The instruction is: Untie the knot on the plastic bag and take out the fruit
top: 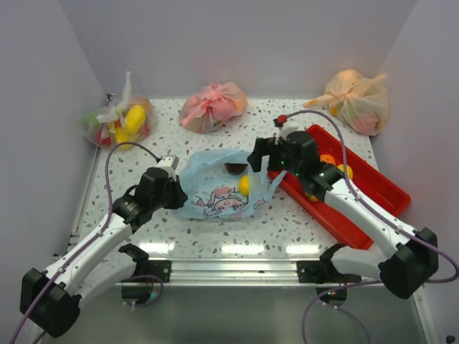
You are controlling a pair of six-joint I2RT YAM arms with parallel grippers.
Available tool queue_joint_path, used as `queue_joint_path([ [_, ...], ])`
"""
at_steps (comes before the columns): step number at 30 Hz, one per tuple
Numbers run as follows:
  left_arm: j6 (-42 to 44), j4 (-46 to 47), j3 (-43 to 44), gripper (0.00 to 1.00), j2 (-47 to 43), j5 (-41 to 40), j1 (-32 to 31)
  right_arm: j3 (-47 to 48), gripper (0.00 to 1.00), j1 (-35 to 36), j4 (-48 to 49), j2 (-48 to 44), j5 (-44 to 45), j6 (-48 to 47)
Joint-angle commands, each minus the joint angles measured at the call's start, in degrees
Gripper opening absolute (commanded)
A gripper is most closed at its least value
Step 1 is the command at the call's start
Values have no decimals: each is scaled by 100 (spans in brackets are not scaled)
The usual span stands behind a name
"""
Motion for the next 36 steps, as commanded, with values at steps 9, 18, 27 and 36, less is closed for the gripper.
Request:
queue_joint_path([
  [9, 108, 449, -315, 0, -166, -115, 8, 901, 99, 1528, -179, 1940, -224, -625],
  [18, 468, 300, -121, 0, -114, 131, 8, 1535, 99, 1616, -1067, 3206, 188, -731],
  [27, 776, 273, -95, 0, -113, 184, 8, 1747, 99, 1616, -1234, 3962, 216, -537],
  [36, 732, 387, -209, 0, -113, 61, 8, 1632, 59, 1616, -1129, 3647, 40, -537],
])
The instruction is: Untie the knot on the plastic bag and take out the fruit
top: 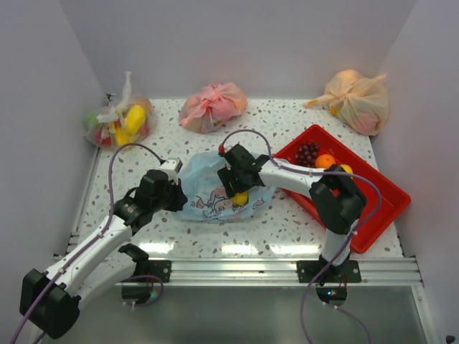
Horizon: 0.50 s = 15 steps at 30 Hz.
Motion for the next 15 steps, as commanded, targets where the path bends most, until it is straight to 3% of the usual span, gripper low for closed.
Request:
queue_joint_path([
  [1, 153, 254, 82, 0, 11, -36, 8, 118, 51, 25, -8, -463, -89, -19],
  [3, 162, 272, 82, 0, 28, -35, 8, 109, 33, 17, 10, -788, -238, -45],
  [6, 171, 272, 90, 0, 73, -18, 8, 179, 20, 17, 54, -1271, -335, -273],
  [11, 171, 272, 90, 0, 20, -35, 8, 504, 17, -71, -104, -1913, -160, -450],
  [15, 162, 263, 90, 0, -41, -62, 8, 496, 15, -657, -227, -2449, 655, -450],
])
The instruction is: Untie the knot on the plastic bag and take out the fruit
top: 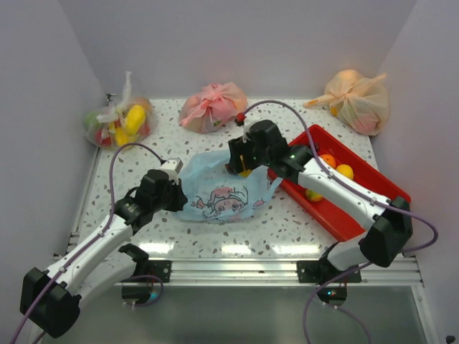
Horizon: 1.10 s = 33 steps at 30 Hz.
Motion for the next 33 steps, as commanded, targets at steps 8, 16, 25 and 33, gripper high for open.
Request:
queue_joint_path([
  [8, 142, 234, 90, 0, -158, -130, 8, -1323, 14, -2860, 363, -1794, 1360, 174],
  [16, 133, 243, 99, 0, -193, -121, 8, -2799, 16, -4998, 319, -2270, 1475, 1861],
  [25, 142, 252, 99, 0, -184, -103, 8, -3153, 73, -5289, 170, -2085, 1739, 2012],
  [33, 151, 269, 90, 0, -175, -95, 8, -2924, 99, -5201, 319, -2340, 817, 1485],
])
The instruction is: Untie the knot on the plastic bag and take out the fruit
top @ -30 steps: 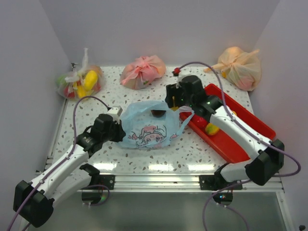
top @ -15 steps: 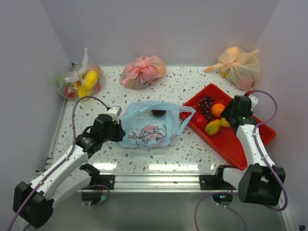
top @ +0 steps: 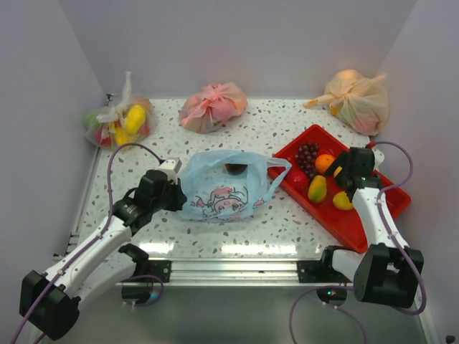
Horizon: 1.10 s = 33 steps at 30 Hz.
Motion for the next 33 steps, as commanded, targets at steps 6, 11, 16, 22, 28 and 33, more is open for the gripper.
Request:
queue_joint_path([
  [6, 151, 269, 90, 0, -49, -51, 17, 765, 99, 1432, 468, -288, -1119, -739],
  [11, 125, 261, 99, 0, -48, -60, 17, 1387, 97, 2725, 803, 141, -1788, -1215],
  [16, 107, 252, 108, 0, -84, -86, 17, 2091, 95, 4413, 926, 1168, -2185, -1646],
  [22, 98, 296, 99, 0, -215, -51, 17, 2594, 95, 5373, 1022, 2303, -1765, -1148],
  [28, 116, 401, 81, 0, -461, 72, 25, 2295, 97, 5400, 1647, 2866, -587, 582],
  [33, 186, 524, 46, 0, -549, 414, 25, 2312, 99, 5400, 1831, 3226, 396, 1524],
])
